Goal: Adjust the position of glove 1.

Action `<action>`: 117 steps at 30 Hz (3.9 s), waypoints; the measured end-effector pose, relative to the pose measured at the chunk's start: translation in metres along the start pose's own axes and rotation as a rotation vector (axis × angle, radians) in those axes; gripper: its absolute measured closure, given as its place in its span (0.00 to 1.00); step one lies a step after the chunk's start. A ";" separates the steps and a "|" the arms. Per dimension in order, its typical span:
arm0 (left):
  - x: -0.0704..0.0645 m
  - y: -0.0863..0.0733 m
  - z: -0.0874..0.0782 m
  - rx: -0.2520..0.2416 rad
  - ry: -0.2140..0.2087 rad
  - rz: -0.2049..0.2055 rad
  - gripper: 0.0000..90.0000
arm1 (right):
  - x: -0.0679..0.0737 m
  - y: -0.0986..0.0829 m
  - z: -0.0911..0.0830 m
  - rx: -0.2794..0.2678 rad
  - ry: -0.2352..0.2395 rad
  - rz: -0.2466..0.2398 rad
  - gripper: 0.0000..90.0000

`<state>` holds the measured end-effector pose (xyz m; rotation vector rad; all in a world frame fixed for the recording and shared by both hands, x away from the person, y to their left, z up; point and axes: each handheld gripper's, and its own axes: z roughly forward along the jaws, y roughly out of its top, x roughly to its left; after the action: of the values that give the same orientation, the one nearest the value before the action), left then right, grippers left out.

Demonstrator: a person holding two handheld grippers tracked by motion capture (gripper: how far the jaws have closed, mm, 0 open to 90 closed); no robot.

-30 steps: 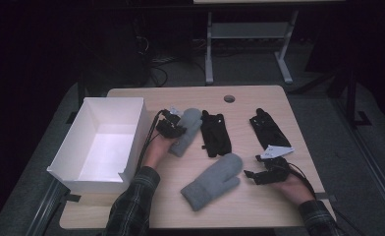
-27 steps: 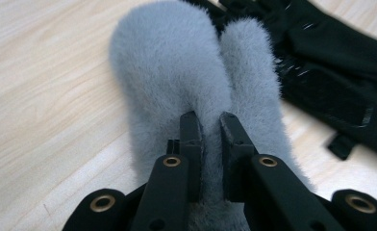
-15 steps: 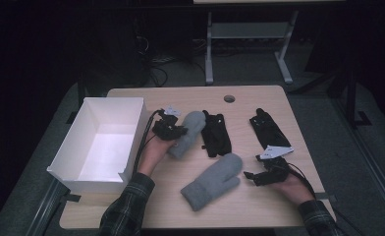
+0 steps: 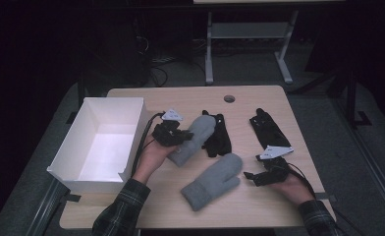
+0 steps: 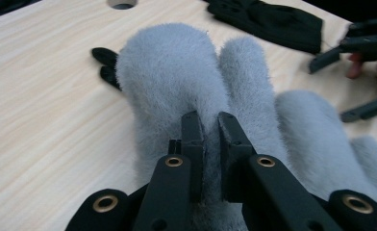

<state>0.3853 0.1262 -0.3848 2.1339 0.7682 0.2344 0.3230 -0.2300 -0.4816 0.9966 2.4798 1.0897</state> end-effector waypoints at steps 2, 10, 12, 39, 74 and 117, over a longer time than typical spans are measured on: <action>-0.004 -0.002 -0.001 0.007 -0.009 0.012 0.93 | 0.000 0.000 0.000 0.000 0.000 0.000 0.18; -0.022 -0.008 -0.007 -0.005 -0.085 0.025 0.93 | 0.000 0.000 0.001 0.002 0.001 0.002 0.16; -0.026 -0.009 -0.009 -0.010 -0.102 0.021 0.94 | -0.001 0.000 0.001 0.002 0.000 -0.003 0.16; -0.079 -0.011 -0.006 -0.009 -0.197 0.099 0.97 | -0.001 0.000 0.001 0.003 0.000 -0.003 0.16; -0.097 -0.036 0.033 0.172 -0.220 0.156 0.95 | -0.001 0.000 0.001 0.003 0.000 -0.003 0.16; -0.059 -0.105 -0.030 0.207 -0.165 -0.020 0.99 | 0.041 0.060 0.046 0.030 0.113 -0.035 1.00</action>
<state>0.2794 0.1589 -0.4411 2.3047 0.7440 -0.0340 0.3442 -0.1474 -0.4678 0.9209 2.5998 1.1303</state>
